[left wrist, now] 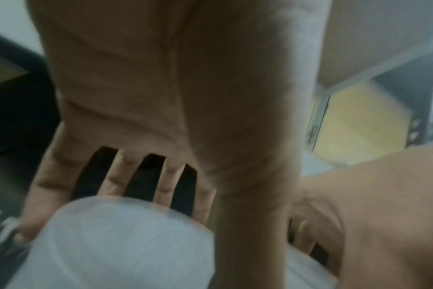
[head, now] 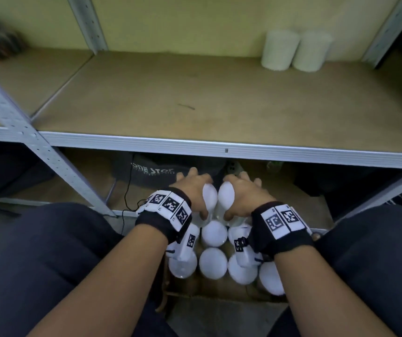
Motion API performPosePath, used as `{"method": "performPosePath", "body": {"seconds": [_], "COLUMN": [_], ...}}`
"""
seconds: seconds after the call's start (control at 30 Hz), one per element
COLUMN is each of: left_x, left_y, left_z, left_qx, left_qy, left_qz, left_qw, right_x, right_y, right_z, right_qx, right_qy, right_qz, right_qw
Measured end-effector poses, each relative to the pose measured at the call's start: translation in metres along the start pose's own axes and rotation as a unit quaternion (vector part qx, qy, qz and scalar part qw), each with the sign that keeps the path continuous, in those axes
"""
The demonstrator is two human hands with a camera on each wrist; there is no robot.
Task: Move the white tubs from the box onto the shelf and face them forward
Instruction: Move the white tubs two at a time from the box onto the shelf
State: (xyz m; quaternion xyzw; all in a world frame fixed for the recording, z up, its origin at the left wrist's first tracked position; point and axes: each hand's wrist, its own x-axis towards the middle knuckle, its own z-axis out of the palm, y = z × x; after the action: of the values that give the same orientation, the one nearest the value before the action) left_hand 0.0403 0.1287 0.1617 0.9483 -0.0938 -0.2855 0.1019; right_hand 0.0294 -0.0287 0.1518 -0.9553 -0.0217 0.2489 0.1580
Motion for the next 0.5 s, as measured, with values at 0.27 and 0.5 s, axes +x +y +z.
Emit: {"method": "performPosePath", "body": {"seconds": [0.27,0.5], "left_x": [-0.059,-0.078], "left_y": [0.032,0.05], "left_z": [-0.076,-0.117], "left_qx": [-0.04,-0.099], "left_qy": [0.151,0.254], "left_qz": [0.082,0.109], "left_qw": [0.984,0.956], "right_x": [-0.066,-0.086], "right_y": [-0.001,0.005], "right_z": [-0.091,-0.133], "right_qx": [0.035,0.148], "right_qy": [0.12,0.263], "right_qz": [-0.061,-0.115], "right_qw": [0.99,0.946]}}
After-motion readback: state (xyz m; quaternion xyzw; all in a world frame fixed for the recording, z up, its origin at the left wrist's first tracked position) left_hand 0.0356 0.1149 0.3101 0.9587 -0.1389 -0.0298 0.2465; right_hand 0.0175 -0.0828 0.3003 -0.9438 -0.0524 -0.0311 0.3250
